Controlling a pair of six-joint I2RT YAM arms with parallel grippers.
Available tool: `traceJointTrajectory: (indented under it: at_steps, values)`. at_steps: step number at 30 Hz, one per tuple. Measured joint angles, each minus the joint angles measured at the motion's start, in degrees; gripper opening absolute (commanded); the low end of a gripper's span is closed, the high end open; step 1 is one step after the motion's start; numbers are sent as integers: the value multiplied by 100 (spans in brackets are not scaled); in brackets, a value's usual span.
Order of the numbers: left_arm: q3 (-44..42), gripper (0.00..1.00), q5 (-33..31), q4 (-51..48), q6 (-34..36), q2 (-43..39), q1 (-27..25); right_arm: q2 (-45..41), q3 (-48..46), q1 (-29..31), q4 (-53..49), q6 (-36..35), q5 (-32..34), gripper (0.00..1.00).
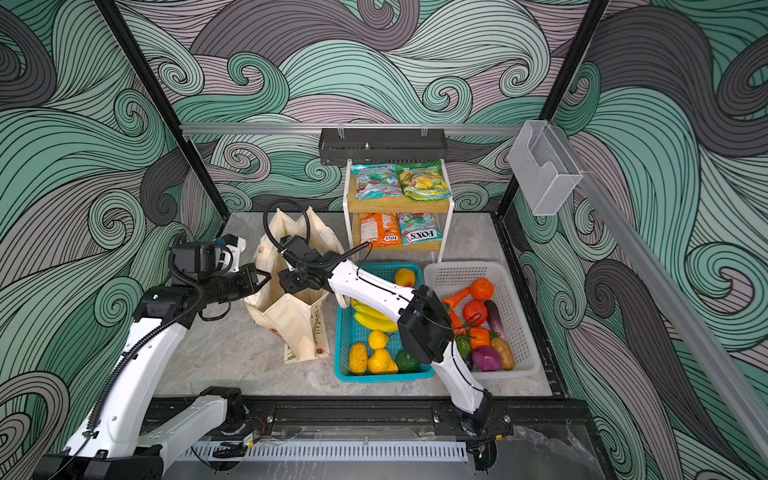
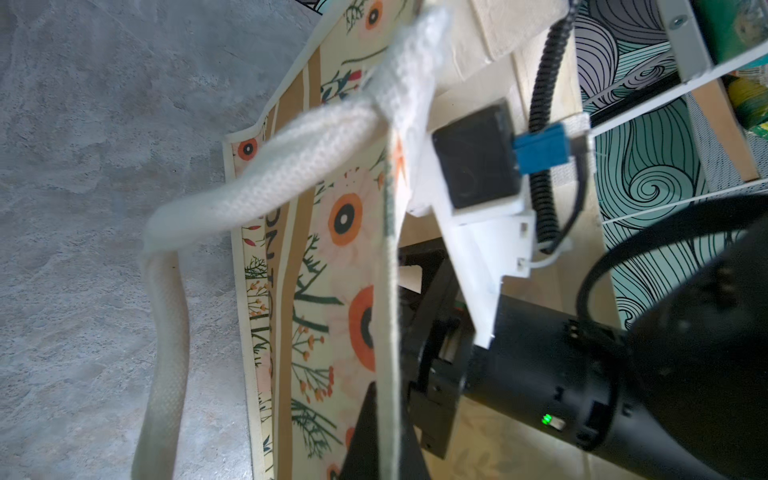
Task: Place the food into the grocery bag and tie it
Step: 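Carry the orange with the right gripper over into the open tote bag, then lower the orange into the bag and open the right gripper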
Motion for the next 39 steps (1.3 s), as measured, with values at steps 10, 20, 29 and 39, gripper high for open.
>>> traceJointTrajectory:
  at_steps: [10,20,29,39]
  values:
    - [186,0,-85,-291,-11,-236,-4,824,140,-166,190,238,160,46]
    - [284,0,-269,-507,-55,-393,7,1381,586,-223,151,361,162,47]
    - [293,0,-695,-636,-31,-466,33,1674,763,-223,120,415,127,47]
    - [275,0,-785,-494,-7,-232,50,1707,748,-225,162,474,87,61]
